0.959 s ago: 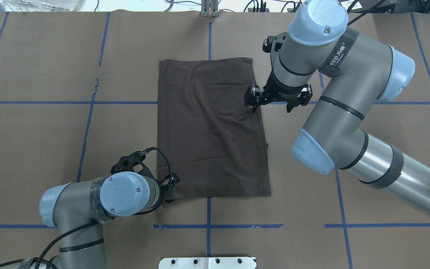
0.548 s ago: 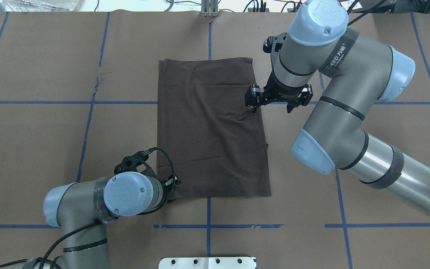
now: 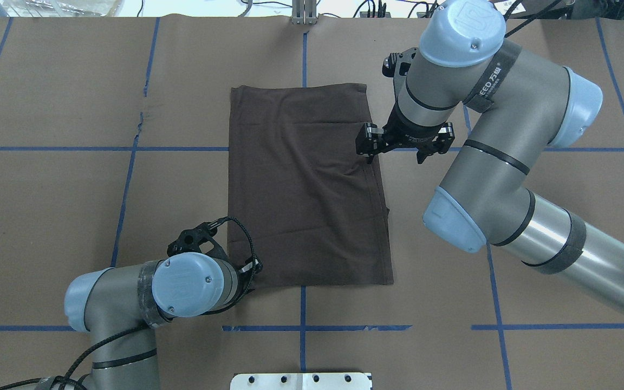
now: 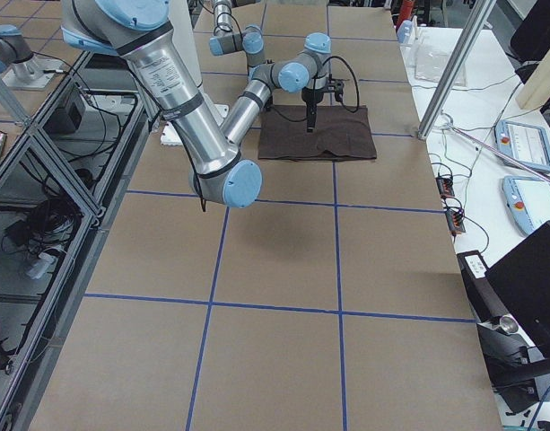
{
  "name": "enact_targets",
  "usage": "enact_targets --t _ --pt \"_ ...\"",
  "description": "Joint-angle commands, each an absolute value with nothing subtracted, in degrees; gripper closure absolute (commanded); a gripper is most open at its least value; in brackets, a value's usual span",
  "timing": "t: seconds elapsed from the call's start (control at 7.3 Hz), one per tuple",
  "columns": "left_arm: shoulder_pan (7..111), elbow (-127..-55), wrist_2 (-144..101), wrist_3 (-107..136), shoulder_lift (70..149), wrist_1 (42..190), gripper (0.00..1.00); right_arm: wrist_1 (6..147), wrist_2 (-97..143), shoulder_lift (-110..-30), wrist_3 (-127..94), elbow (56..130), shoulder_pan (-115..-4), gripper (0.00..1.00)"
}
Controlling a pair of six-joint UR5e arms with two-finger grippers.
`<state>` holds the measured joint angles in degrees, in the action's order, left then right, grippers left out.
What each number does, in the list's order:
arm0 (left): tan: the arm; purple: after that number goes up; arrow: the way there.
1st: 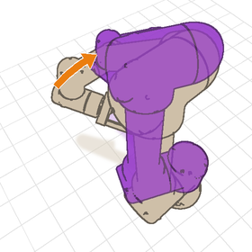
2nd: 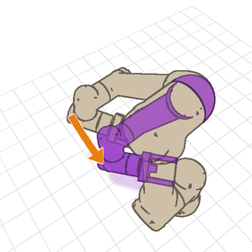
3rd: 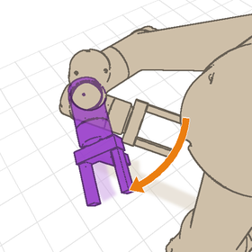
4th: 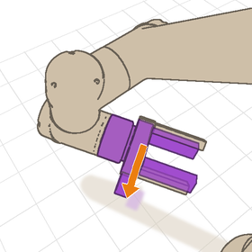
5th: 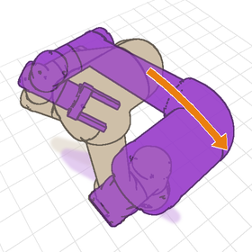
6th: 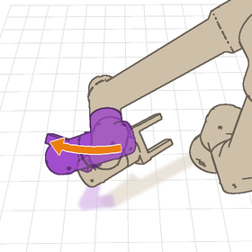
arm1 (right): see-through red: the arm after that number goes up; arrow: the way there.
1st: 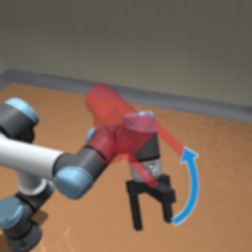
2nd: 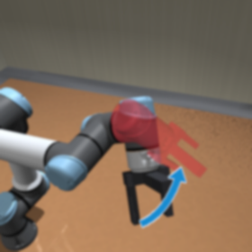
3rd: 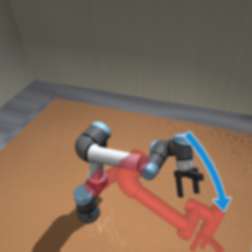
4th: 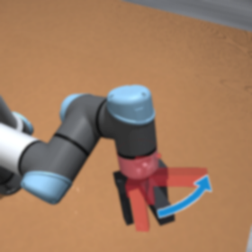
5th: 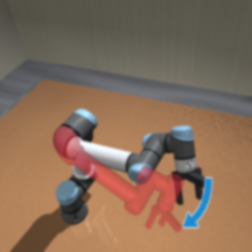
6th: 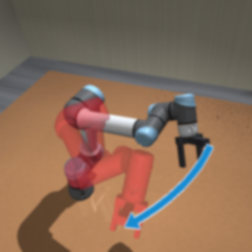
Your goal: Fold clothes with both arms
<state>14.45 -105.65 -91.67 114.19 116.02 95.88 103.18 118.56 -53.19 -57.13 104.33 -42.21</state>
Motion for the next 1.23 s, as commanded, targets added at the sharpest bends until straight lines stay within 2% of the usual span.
enact_targets --t 0.0,0.14,0.68,0.82,1.1 --pt "14.2 -105.7 -91.7 113.6 116.1 95.9 0.84 103.2 118.6 -53.4 -57.1 104.3 -42.2 0.0" --pt "14.2 -106.0 -91.7 113.4 116.1 95.9 1.0 103.3 118.6 -53.4 -57.1 104.3 -42.2 0.0" --pt "15.3 -110.1 -92.0 106.1 115.5 95.5 1.0 103.1 118.5 -54.1 -64.6 105.9 -40.3 0.0" --pt "15.8 -110.6 -92.0 103.1 115.6 95.4 1.0 98.8 118.3 -55.2 -72.3 106.3 -38.1 0.0" --pt "17.1 -110.9 -92.2 97.8 115.6 95.4 1.0 81.7 116.6 -63.5 -91.7 106.4 -32.3 0.0"
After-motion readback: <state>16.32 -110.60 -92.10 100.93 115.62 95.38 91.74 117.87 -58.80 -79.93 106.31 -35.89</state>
